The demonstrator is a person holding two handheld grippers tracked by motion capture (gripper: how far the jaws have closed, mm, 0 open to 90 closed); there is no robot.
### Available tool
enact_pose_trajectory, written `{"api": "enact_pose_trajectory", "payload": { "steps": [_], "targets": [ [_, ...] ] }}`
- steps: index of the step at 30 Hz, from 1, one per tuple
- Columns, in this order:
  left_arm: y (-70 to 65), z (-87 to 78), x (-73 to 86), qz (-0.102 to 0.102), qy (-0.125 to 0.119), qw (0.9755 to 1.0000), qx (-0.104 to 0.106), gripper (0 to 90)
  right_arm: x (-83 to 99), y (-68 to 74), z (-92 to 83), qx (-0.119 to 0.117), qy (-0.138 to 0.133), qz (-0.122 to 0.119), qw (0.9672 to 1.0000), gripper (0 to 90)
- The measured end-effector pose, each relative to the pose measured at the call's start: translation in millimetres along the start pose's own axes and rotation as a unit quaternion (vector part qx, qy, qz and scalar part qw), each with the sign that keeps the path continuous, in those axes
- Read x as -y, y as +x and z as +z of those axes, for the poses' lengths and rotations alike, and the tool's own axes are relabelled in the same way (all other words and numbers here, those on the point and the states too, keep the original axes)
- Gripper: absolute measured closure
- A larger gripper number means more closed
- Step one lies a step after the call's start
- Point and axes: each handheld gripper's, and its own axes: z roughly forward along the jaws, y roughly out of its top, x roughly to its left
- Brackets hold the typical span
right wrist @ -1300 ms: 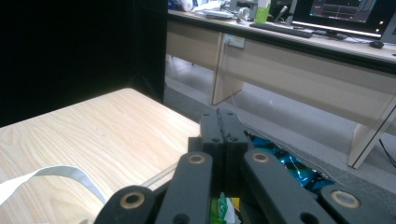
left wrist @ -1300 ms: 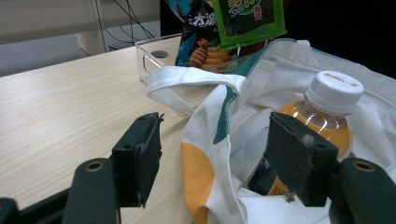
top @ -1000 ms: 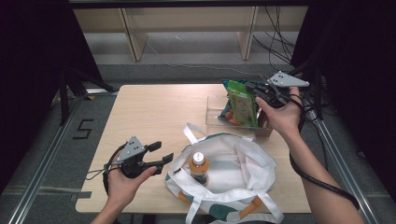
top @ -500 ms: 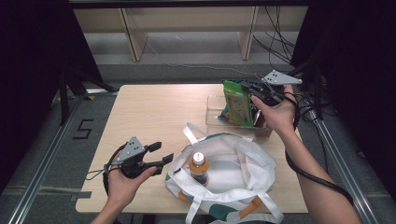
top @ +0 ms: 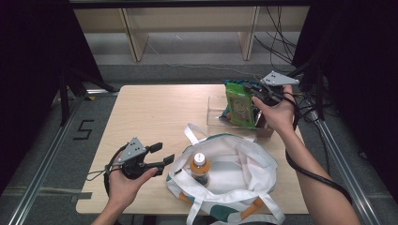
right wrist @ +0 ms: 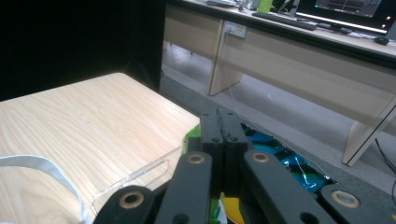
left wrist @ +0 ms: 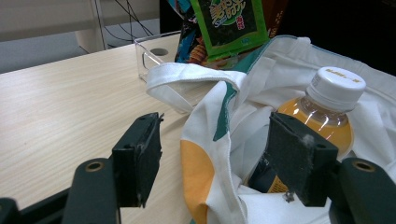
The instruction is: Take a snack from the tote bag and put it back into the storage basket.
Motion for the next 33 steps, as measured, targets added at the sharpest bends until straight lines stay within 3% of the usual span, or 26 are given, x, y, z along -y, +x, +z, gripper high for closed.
{"api": "enact_pose_trajectory", "payload": {
  "steps": [5,6,8,10,18,24,33],
  "targets": [
    [-0.6,-0.1,-0.3,0.000,-0.001,1.0000,0.001,34.9,-1.8,2.6,3.4,0.001,0.007,-0.017,0.9998,90.0],
    [-0.4,-0.1,-0.2,0.000,-0.001,1.0000,0.001,34.9,-1.9,2.3,3.8,0.009,0.011,-0.029,0.9995,90.0],
    [0.0,-0.4,-0.1,0.000,-0.001,1.0000,0.000,34.8,-1.6,3.3,5.6,0.003,0.018,-0.039,0.9991,90.0],
    [0.1,-0.4,-0.1,0.000,-0.001,1.0000,0.001,34.8,-1.0,6.3,5.8,0.007,0.025,-0.036,0.9990,90.0],
    [-0.4,0.5,0.1,-0.002,0.000,1.0000,0.001,34.8,-2.4,3.6,3.4,0.016,0.050,-0.064,0.9965,89.4],
    [-1.1,1.4,-0.6,0.000,0.000,1.0000,0.003,34.8,3.6,0.3,0.3,0.021,0.064,-0.057,0.9961,89.3],
    [-1.0,1.7,-0.6,0.000,0.000,1.0000,0.004,34.8,6.6,-2.7,-10.0,0.026,0.048,-0.034,0.9979,85.2]
  ]
}}
